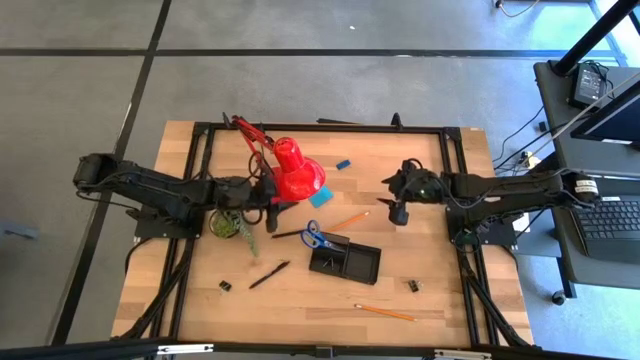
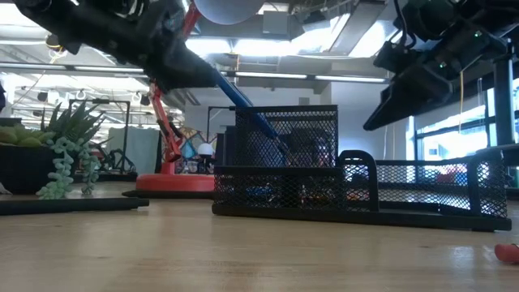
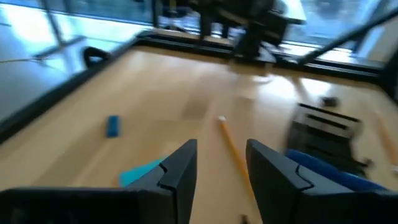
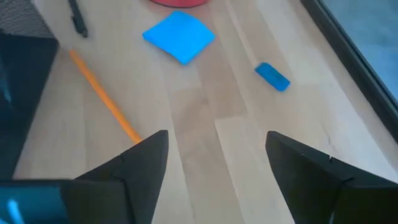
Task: Pick and place office supplies into organizer
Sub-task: Put the top black mechanical pen into the desk organizer
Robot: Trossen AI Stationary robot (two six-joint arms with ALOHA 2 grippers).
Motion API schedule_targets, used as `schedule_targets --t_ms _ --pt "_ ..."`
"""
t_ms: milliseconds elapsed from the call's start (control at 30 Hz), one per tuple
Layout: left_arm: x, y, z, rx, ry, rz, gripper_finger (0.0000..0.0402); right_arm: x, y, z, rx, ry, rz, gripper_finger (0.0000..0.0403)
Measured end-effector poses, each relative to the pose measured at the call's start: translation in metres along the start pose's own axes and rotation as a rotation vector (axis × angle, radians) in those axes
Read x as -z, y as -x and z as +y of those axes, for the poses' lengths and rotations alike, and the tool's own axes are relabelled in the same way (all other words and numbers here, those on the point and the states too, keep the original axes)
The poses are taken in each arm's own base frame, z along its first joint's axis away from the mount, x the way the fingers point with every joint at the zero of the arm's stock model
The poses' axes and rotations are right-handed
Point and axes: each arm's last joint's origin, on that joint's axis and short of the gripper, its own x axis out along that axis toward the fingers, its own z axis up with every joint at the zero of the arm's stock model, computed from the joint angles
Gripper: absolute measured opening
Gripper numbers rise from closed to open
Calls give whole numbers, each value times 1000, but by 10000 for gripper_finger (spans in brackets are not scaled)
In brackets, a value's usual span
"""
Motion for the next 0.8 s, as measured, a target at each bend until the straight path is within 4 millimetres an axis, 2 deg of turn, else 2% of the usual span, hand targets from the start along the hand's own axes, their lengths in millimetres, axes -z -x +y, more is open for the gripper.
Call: schedule_targets --t_ms 267,367,567,800 --pt "9 5 -21 186 -66 75 132 0 0 0 1 -25 4 273" --pt "11 8 -31 175 -122 126 132 0 0 0 1 -27 3 273" --pt "4 15 -43 78 -151 265 132 -2 0 0 2 -56 -18 273" --pt "-2 15 -41 16 -66 323 132 -3 0 0 2 -59 -34 273"
